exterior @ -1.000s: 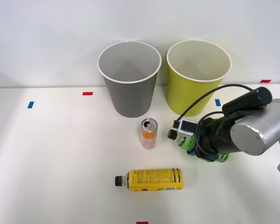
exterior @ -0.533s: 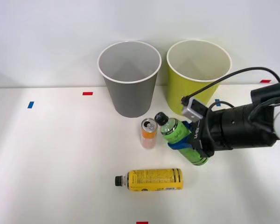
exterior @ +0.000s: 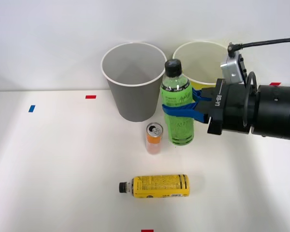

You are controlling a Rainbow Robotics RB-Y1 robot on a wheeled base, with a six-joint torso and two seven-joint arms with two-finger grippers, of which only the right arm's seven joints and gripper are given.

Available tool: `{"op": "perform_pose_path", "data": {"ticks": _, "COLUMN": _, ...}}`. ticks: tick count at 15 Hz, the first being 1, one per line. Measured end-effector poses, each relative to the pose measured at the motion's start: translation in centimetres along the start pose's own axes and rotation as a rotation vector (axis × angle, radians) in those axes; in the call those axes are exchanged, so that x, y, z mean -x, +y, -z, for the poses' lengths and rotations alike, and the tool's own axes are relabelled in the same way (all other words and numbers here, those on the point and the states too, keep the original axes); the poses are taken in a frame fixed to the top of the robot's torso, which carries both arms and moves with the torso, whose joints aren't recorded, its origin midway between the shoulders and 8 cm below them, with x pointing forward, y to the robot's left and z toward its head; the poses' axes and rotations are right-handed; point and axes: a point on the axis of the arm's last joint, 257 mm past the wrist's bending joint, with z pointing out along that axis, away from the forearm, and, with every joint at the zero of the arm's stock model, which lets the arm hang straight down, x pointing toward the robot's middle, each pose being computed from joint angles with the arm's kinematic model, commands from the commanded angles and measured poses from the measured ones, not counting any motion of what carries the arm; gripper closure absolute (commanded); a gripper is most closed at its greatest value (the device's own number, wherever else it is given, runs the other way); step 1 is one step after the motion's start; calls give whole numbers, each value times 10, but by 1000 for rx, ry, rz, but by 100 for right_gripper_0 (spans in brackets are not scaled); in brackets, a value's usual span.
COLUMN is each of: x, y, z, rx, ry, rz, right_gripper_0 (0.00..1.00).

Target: Put cans in the gray bin, plastic bottles in the light green bin

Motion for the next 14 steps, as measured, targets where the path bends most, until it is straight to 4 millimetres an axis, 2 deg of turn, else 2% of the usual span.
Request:
{"op": "perform_pose_path", "data": {"ticks": 5, "x": 65, "y": -32, "z": 1, "rx": -144, "ry": -263, "rz": -30, "right_gripper_0": 100}}
{"op": "perform_pose_path", "data": {"ticks": 7, "x": 83, "y": -48, "z": 7, "rx": -212, "ry": -340, "rz": -39, "right_gripper_0": 100}}
{"op": "perform_pose_path", "data": {"ticks": 10, "x": 103, "y": -75, "z": 16, "rx": -322, "ry": -398, "rz": -24, "right_gripper_0": 100}}
{"op": "perform_pose_path", "data": {"ticks": 12, "x": 110, "y": -91, "z": 19, "rx": -383, "ry": -405, "rz": -34, "right_gripper_0": 100}}
{"op": "perform_pose_path", "data": {"ticks": 14, "x": 115, "y": -115, "z": 26, "rx": -485, "ry": -394, "rz": -28, "right_gripper_0": 100}}
